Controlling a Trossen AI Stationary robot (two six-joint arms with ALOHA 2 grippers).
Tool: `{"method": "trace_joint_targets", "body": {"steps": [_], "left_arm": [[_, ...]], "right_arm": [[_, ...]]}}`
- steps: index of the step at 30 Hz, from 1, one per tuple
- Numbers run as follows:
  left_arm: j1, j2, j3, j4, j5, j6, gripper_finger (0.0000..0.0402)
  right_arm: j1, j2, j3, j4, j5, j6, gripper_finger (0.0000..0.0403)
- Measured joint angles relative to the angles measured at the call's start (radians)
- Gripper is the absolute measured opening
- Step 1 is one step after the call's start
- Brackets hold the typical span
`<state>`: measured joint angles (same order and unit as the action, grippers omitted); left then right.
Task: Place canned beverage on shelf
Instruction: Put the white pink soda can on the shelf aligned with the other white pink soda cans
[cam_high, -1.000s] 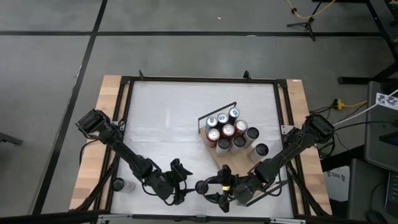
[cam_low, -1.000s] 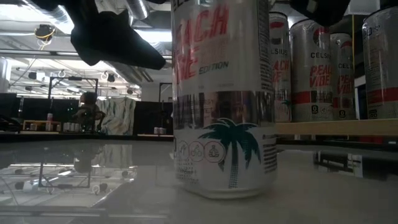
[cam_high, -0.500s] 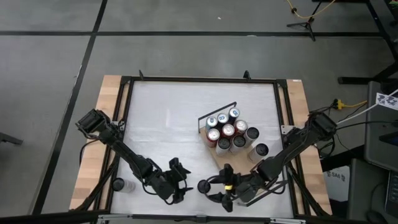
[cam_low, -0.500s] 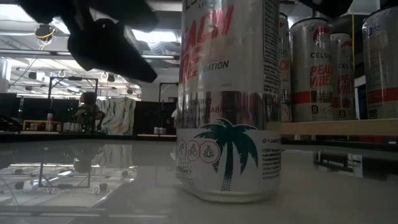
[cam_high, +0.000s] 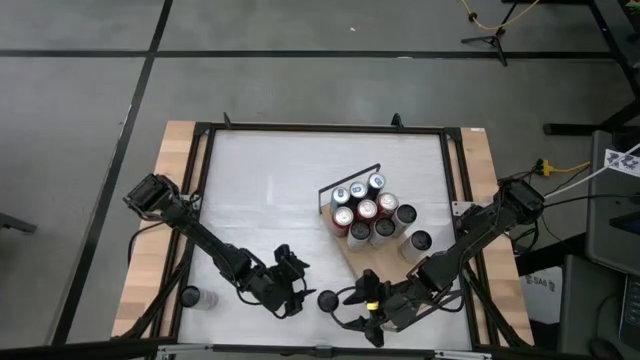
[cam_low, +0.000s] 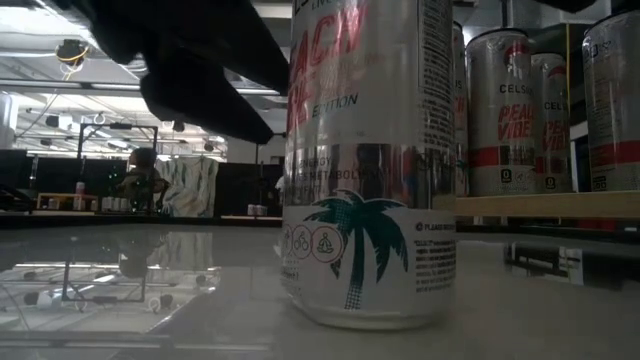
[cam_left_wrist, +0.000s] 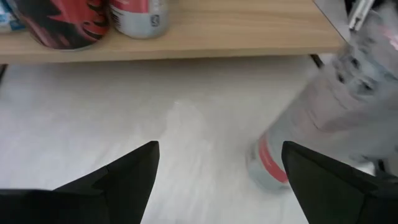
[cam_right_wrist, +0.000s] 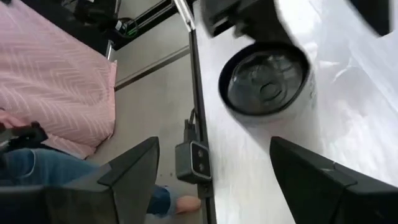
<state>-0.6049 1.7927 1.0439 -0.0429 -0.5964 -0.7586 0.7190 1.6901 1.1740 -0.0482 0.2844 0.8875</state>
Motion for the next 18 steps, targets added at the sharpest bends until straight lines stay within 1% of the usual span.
{"method": "trace_joint_targets", "body": {"steps": [8,18], "left_arm": [[0.041,0.0,0.0,0.013,0.0,0.0,0.0332],[0.069,0.0,0.0,0.063,0.0,0.001,0.0332]], "right_arm": [[0.024,0.0,0.0,-0.007,0.011,0.074,0.0296],[0.023,0.0,0.0,0.003,0.01,0.077,0.0296]]}}
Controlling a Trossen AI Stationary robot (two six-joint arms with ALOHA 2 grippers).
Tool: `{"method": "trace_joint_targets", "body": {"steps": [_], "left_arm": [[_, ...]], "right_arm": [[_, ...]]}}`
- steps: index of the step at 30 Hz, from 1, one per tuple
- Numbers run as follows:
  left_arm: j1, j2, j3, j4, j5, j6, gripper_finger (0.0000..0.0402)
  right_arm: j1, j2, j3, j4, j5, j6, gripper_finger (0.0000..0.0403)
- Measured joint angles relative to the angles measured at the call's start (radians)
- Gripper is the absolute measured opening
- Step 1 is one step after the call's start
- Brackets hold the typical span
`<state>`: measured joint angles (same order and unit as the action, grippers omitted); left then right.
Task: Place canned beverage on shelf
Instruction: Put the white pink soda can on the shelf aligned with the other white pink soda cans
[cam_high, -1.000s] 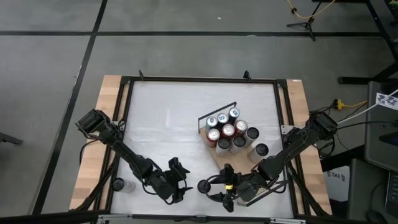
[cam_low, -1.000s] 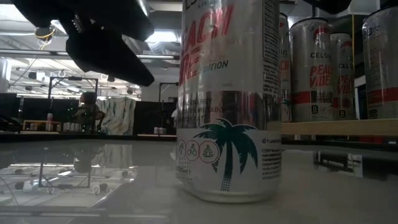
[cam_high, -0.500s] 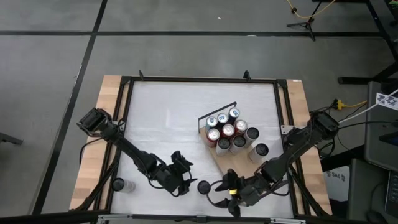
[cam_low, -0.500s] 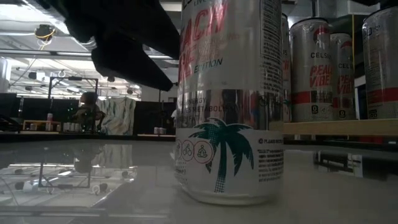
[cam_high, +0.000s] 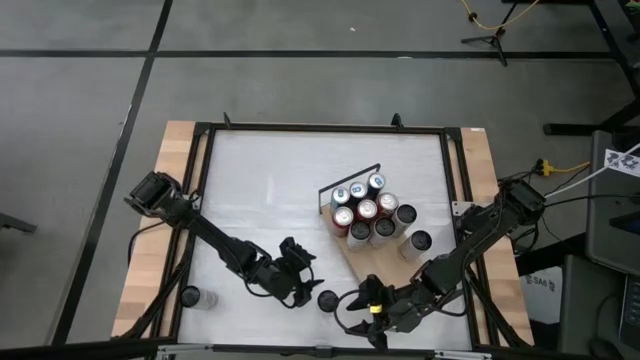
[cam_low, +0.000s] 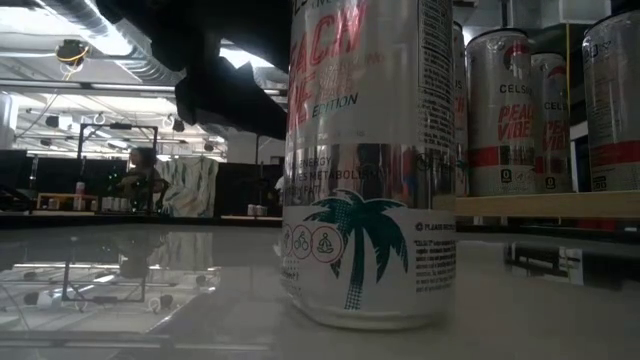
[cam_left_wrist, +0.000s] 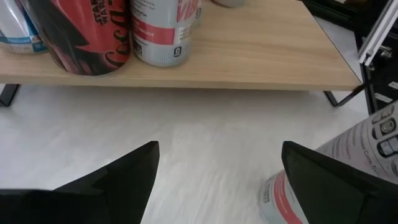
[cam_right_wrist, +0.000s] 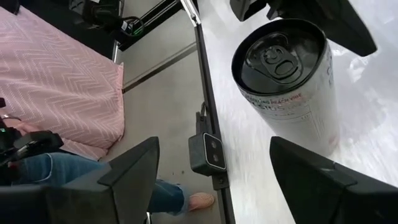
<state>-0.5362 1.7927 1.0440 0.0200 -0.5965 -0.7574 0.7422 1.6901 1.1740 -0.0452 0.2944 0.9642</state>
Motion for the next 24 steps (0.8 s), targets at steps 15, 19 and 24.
{"method": "trace_joint_targets", "body": {"steps": [15,19,24], "left_arm": [[0.001,0.0,0.0,0.0,0.014,0.0,0.0332],[-0.006,0.0,0.0,0.0,0.034,0.0,0.0332],[-0.018,0.0,0.0,-0.002,0.035,0.0,0.0332]], "right_arm": [[-0.003,0.06,0.0,0.104,0.008,-0.058,0.0296],[-0.003,0.06,0.0,0.103,0.051,-0.083,0.0296],[-0.003,0.06,0.0,0.102,0.08,-0.083,0.0296]]}}
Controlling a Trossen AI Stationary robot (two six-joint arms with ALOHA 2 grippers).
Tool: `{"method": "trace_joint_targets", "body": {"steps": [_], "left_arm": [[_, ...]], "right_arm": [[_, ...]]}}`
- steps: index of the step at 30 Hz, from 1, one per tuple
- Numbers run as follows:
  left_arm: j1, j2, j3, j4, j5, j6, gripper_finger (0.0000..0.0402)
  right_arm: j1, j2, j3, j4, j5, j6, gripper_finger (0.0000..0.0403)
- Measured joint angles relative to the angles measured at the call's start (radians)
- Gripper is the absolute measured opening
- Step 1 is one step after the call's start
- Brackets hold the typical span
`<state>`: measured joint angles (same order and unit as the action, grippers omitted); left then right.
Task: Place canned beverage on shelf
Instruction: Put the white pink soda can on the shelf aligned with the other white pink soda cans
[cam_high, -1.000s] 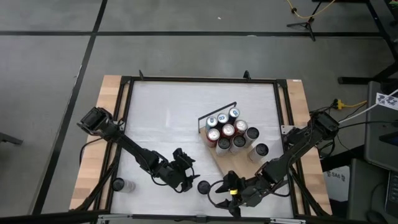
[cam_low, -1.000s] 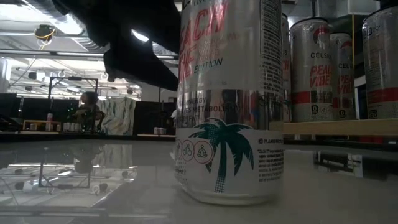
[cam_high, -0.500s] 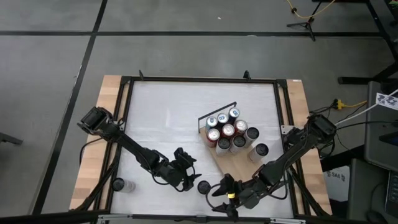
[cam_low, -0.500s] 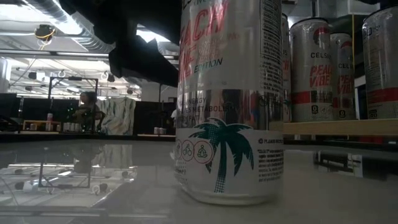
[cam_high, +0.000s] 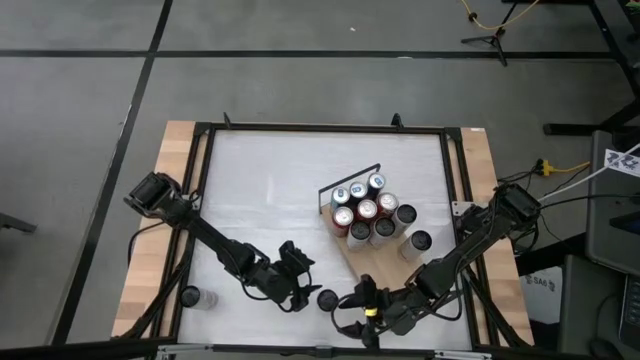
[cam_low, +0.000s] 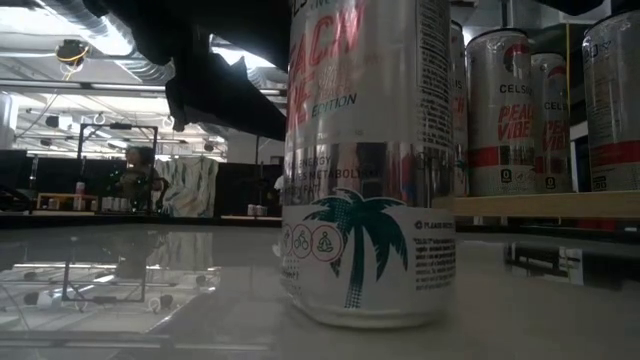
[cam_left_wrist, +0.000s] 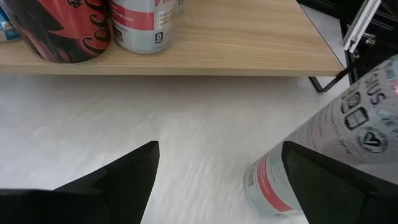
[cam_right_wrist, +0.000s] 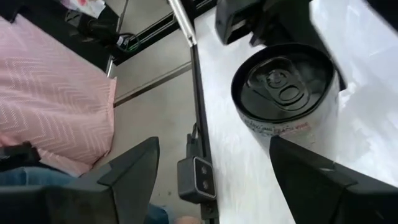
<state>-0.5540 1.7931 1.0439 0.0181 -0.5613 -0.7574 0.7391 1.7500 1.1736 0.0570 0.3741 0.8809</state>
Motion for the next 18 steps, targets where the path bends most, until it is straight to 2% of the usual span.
{"method": "trace_joint_targets", "body": {"steps": [6,18], "left_arm": [[-0.003,0.0,0.0,-0.002,-0.001,0.0,0.0332],[-0.016,0.0,0.0,-0.007,-0.008,-0.003,0.0332]], "right_arm": [[-0.003,0.0,0.0,-0.001,0.053,-0.003,0.0296],[-0.041,0.0,0.0,-0.006,0.06,-0.026,0.0296]]}}
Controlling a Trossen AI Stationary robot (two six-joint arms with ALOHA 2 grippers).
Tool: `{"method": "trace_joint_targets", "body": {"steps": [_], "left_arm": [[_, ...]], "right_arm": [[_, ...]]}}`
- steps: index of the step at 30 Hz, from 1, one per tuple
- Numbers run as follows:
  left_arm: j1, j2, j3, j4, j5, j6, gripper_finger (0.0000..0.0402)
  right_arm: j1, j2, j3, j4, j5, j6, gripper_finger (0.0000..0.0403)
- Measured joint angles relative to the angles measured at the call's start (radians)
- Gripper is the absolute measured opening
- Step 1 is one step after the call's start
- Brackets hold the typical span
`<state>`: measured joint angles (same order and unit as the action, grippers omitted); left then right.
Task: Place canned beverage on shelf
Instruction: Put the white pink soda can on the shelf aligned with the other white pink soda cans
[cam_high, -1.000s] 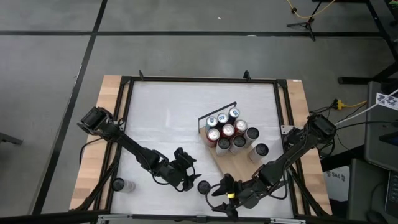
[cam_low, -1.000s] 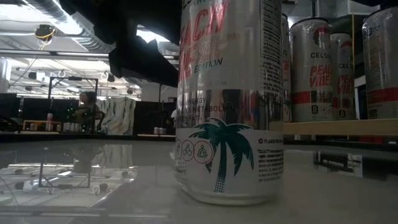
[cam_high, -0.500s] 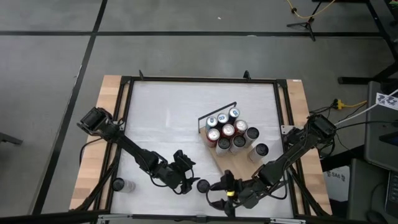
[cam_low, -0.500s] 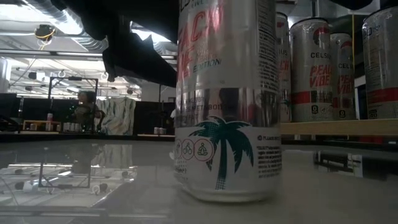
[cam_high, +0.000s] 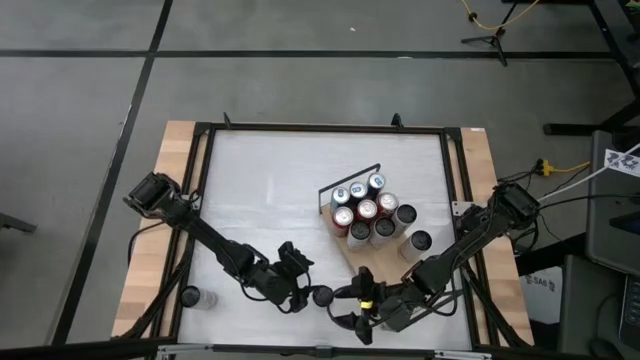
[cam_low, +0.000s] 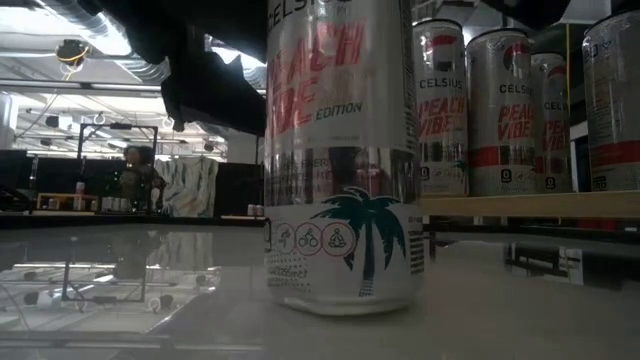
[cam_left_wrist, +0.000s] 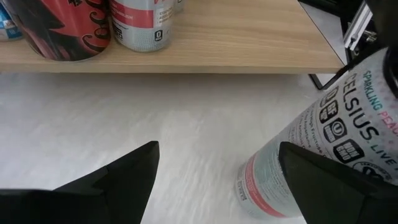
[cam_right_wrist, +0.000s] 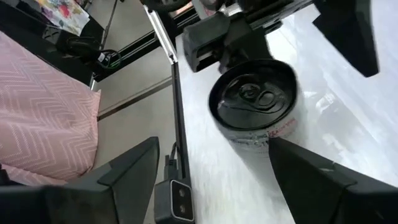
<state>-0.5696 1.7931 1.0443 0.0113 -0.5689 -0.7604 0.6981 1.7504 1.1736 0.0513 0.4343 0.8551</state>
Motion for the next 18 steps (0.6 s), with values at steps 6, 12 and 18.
{"method": "trace_joint_targets", "body": {"steps": [6,12,18], "left_arm": [[-0.025,0.0,0.0,-0.047,0.006,-0.062,0.0332],[-0.05,0.001,0.0,-0.104,-0.003,-0.103,0.0332],[-0.053,0.001,0.0,-0.105,-0.015,-0.105,0.0332]], "right_arm": [[-0.018,0.0,0.0,0.0,0.002,-0.028,0.0296],[-0.021,0.0,0.0,-0.001,0.003,-0.056,0.0296],[-0.019,-0.011,0.0,-0.01,-0.036,-0.082,0.0296]]}}
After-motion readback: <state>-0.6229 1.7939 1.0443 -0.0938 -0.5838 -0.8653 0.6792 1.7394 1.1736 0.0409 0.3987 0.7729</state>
